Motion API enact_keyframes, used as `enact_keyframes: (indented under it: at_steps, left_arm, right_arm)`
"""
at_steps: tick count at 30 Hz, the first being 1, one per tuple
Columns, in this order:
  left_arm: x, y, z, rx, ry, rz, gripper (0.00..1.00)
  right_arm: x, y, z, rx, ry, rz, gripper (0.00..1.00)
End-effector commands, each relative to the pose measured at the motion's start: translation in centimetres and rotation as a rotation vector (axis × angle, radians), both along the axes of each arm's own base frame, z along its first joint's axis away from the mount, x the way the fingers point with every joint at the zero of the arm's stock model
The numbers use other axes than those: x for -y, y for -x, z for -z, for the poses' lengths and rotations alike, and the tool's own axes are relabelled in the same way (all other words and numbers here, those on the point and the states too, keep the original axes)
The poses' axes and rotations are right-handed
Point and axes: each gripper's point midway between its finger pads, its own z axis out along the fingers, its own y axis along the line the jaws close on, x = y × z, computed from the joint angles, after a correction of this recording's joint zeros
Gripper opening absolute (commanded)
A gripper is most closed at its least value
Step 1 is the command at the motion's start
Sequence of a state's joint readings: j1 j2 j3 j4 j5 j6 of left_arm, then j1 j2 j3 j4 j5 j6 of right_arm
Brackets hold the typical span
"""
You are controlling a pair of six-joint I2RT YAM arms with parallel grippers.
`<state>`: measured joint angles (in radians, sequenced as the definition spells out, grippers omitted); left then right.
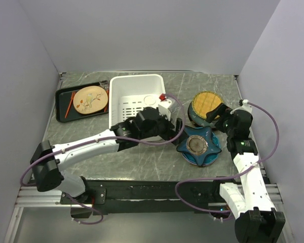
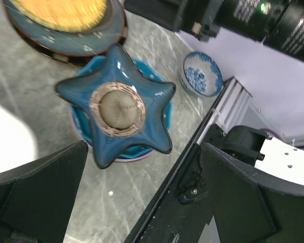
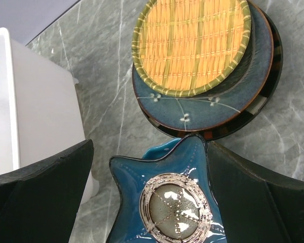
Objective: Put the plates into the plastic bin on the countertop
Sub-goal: Pick up the plate from the corner of the board.
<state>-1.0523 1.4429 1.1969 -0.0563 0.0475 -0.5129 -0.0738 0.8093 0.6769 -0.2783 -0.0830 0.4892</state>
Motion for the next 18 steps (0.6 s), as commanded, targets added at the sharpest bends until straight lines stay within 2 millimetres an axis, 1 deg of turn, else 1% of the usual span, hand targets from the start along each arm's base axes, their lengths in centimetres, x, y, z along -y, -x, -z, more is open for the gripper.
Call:
enact_keyframes:
  at_steps: [1,2,4,7,8,9,10,11,12,13,15,16,18]
  left_arm:
    - [2.5,0.5,-1.9,0.019,0.056,0.005,0.99]
    - [2.8,0.5,-1.1,0.005,0.044,0.004,0.99]
    - [3.2,0.9,-0.5,-0.027,0.042,0.004,0.99]
    - [3.4,1.2,1.3,-0.089,0.032,-0.007,0.99]
    - [3.4,1.3,1.6,-0.111,0.034,-0.016,0.99]
    - [3.6,1.2,1.5,-0.115,0.053,-0.023,0.99]
    - [3.7,1.2,2.1,-0.133,0.043,-0.028,0.99]
    - [3.9,1.2,2.3,-0.159,0.045,-0.037,0.99]
    - [3.7,1.5,3.6,-0.194,0.002,-0.043,0.99]
    - [3.9,1.4,4.3,-0.213,-0.016,-0.049,0.99]
    - [4.2,1.4,5.2,-0.251,-0.031,-0.062,0.99]
    - [4.4,1.4,6.2,-0.271,-0.047,-0.063,0.99]
    - [4.6,1.7,6.9,-0.312,-0.048,-0.064,0.99]
  right_arm:
    - [0.3,-0.1,0.4,0.009,0.012,-0.005,1.00]
    - [0.4,0.0,0.5,0.004,0.012,0.000,1.00]
    - [0.5,0.0,0.8,-0.003,0.013,0.000,1.00]
    - [0.5,-0.1,1.1,-0.012,0.006,0.001,1.00]
    - [0.4,0.0,1.3,-0.017,0.005,0.000,1.00]
    - [0.4,0.0,1.3,-0.018,0.004,-0.002,1.00]
    - [0.3,-0.1,1.4,-0.020,0.004,-0.006,1.00]
    - [0.3,0.0,1.6,-0.024,0.004,-0.007,1.00]
    - [0.3,0.0,1.9,-0.029,0.002,-0.010,1.00]
    - [0.3,0.0,2.0,-0.027,0.001,-0.009,1.00]
    - [0.3,0.0,2.3,-0.035,-0.001,-0.009,1.00]
    - [0.2,0.0,2.5,-0.037,-0.004,-0.013,0.99]
    - [0.1,0.0,2.9,-0.046,-0.006,-0.017,0.98]
